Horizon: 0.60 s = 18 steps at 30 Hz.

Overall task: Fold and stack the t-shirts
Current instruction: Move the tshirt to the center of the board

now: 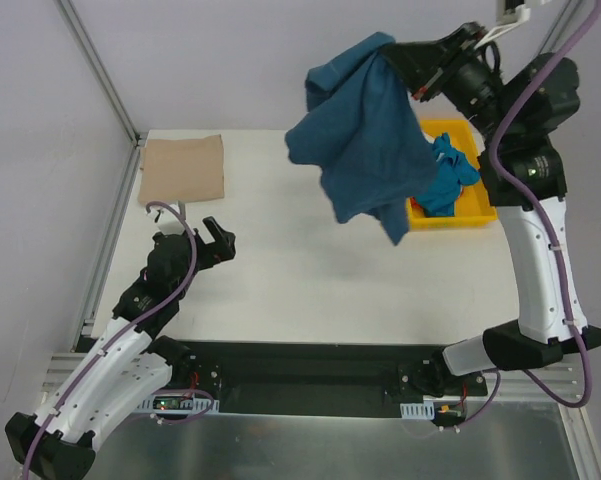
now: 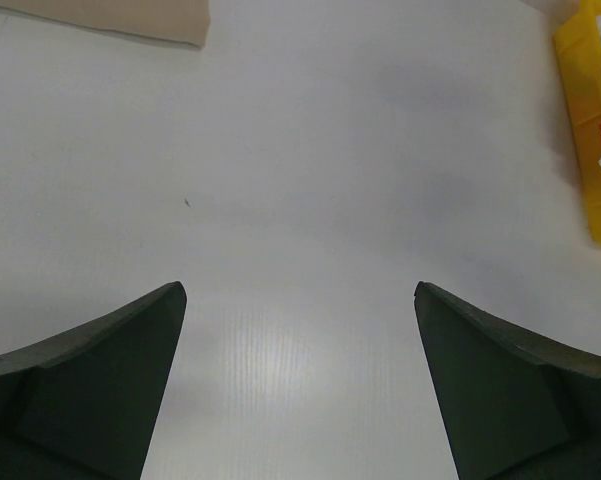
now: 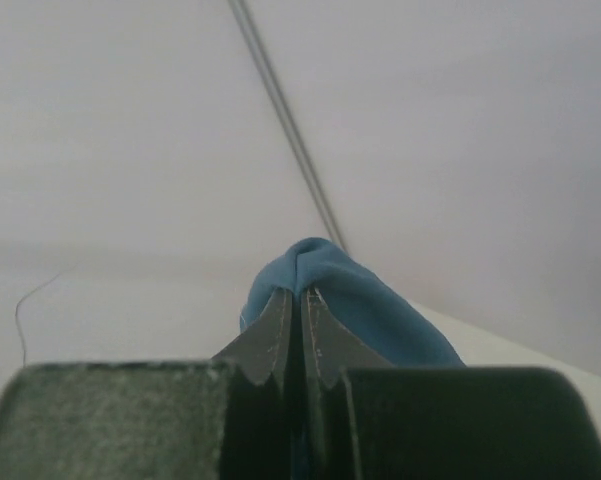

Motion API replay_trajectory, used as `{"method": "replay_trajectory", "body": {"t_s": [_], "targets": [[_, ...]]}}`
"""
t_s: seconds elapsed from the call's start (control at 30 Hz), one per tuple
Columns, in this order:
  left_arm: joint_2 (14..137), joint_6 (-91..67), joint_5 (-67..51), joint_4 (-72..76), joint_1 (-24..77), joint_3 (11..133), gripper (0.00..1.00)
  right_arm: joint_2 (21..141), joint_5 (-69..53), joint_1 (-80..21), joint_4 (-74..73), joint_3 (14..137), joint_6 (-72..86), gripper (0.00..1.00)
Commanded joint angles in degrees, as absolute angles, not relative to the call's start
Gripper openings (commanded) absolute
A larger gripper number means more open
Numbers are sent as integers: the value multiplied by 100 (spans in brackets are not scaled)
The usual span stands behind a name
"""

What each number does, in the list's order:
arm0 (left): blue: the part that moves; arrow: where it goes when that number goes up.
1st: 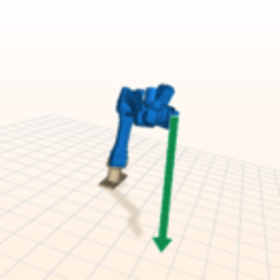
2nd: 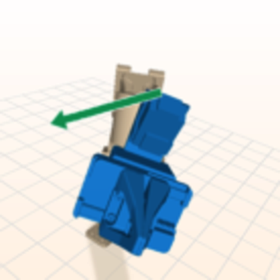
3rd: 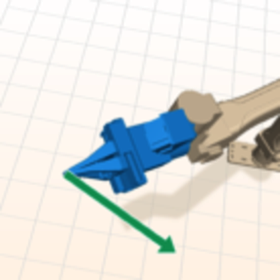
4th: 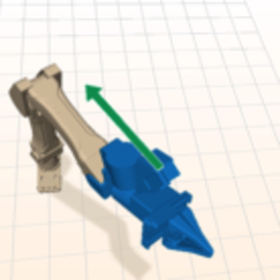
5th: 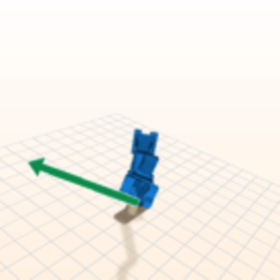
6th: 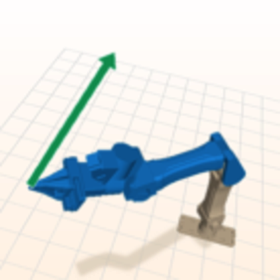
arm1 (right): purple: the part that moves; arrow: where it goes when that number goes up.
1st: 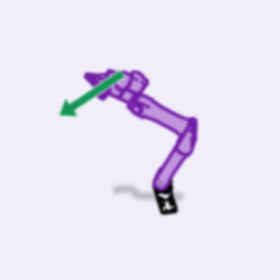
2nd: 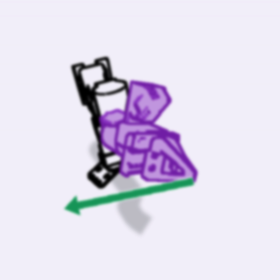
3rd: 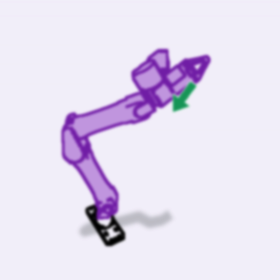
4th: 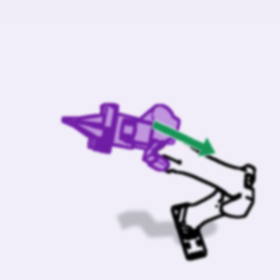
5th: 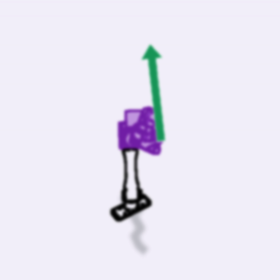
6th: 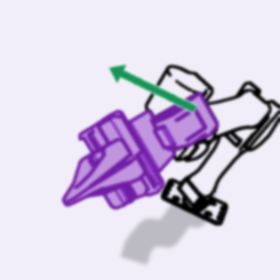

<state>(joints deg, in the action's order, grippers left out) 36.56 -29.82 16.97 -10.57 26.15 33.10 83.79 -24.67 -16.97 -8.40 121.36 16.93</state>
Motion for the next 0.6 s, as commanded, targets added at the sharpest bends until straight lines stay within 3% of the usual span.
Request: {"method": "replay_trajectory", "body": {"t_s": [0.0,0.13,0.33,0.4,0.53,0.57], "targets": [[3296,-3146,1670,-1204,2566,3375,99,7805,-2171,-2451,-448,11368,748,1],[3050,-3374,1801,-1511,2566,3436,99,7236,-2137,-2593,-597,10023,546,2],[2874,-3779,2083,-1810,2566,3366,99,6443,-37,-2304,-1704,7416,-299,9],[2944,-3840,2092,-1846,2566,3384,99,6556,194,-1832,-2342,6980,-142,14],[3443,-3972,2031,-1872,2566,3515,99,7643,-130,-1056,-3163,6408,-9,14],[3550,-3999,1978,-1863,2566,3594,99,7812,-54,-985,-3225,6329,-9,38]]}}
